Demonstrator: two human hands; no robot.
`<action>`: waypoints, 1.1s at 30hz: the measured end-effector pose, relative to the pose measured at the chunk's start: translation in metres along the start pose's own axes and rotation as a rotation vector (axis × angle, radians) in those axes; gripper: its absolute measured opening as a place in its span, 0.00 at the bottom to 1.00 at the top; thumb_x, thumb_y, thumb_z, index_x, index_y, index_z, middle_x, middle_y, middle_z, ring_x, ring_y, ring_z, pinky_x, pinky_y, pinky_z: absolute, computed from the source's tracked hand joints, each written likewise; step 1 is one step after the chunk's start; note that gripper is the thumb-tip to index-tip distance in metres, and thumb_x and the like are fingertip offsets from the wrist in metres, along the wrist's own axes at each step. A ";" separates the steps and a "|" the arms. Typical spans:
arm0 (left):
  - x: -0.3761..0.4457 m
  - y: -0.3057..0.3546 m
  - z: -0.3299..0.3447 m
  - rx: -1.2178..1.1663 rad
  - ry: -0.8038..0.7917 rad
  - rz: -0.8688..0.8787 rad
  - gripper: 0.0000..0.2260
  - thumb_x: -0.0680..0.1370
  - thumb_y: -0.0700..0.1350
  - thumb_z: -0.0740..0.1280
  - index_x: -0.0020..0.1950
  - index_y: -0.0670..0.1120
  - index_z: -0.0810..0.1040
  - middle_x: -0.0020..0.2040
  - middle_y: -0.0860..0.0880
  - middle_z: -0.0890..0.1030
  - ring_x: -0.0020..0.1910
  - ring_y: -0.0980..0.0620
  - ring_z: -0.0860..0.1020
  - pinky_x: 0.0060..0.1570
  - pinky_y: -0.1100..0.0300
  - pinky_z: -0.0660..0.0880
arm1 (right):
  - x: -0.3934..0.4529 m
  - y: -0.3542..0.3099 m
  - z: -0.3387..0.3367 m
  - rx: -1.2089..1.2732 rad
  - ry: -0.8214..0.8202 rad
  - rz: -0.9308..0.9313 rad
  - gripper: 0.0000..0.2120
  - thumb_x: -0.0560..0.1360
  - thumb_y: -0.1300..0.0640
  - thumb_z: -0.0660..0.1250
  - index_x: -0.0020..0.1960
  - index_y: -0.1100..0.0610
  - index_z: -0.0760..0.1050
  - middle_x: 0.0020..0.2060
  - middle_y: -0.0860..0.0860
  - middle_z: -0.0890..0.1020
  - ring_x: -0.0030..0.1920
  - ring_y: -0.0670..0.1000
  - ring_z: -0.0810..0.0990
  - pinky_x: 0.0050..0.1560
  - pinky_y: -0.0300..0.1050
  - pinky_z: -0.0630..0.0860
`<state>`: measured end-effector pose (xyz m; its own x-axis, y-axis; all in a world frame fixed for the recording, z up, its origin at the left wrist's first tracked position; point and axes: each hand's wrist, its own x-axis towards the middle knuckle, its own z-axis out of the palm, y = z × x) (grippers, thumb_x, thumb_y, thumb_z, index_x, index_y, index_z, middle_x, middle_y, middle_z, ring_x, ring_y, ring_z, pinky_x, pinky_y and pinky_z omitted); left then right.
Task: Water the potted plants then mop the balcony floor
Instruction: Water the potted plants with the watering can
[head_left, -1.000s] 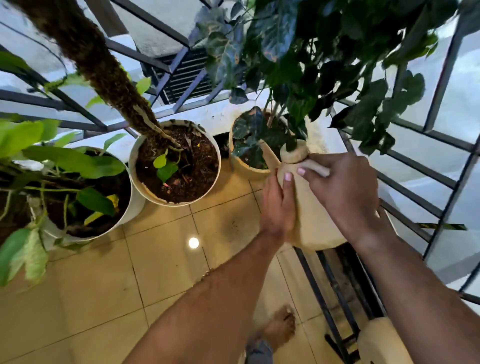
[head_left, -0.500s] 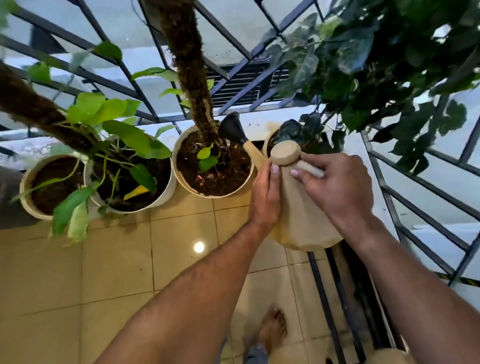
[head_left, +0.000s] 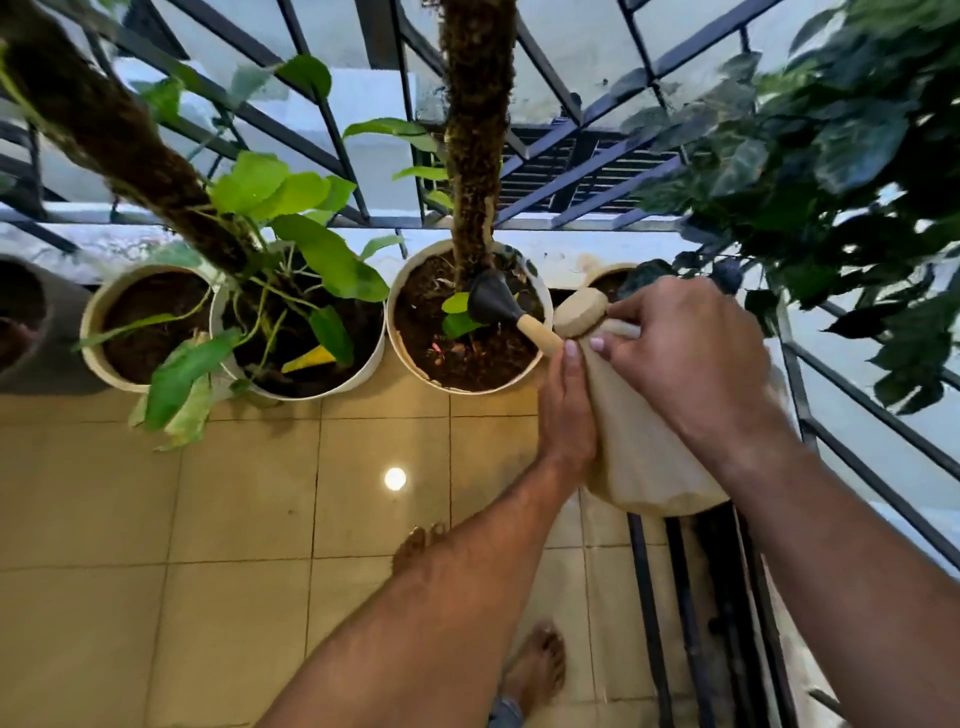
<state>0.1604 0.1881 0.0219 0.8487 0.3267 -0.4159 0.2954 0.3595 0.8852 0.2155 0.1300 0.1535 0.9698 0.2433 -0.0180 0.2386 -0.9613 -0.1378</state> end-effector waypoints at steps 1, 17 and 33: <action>0.001 -0.001 0.001 -0.019 0.015 -0.008 0.30 0.79 0.67 0.53 0.66 0.47 0.78 0.61 0.46 0.82 0.63 0.48 0.79 0.67 0.42 0.73 | 0.004 -0.002 0.000 -0.020 -0.014 -0.008 0.14 0.71 0.43 0.77 0.52 0.48 0.87 0.41 0.53 0.87 0.43 0.59 0.85 0.43 0.50 0.81; -0.002 -0.002 0.003 -0.116 0.042 -0.121 0.28 0.80 0.67 0.52 0.64 0.48 0.79 0.59 0.45 0.83 0.62 0.46 0.80 0.66 0.39 0.74 | 0.022 -0.017 0.005 -0.189 -0.125 -0.068 0.12 0.71 0.44 0.76 0.49 0.50 0.87 0.41 0.55 0.84 0.44 0.60 0.84 0.39 0.45 0.69; -0.020 0.006 -0.031 0.096 0.062 0.058 0.27 0.78 0.72 0.52 0.64 0.55 0.74 0.56 0.48 0.81 0.58 0.47 0.80 0.60 0.39 0.76 | -0.010 -0.014 -0.001 0.123 0.029 0.096 0.28 0.75 0.37 0.71 0.29 0.59 0.74 0.22 0.51 0.70 0.25 0.54 0.70 0.27 0.40 0.60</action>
<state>0.1316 0.2111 0.0295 0.8378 0.3990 -0.3727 0.2896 0.2540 0.9228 0.2028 0.1409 0.1566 0.9893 0.1458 -0.0088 0.1387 -0.9563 -0.2573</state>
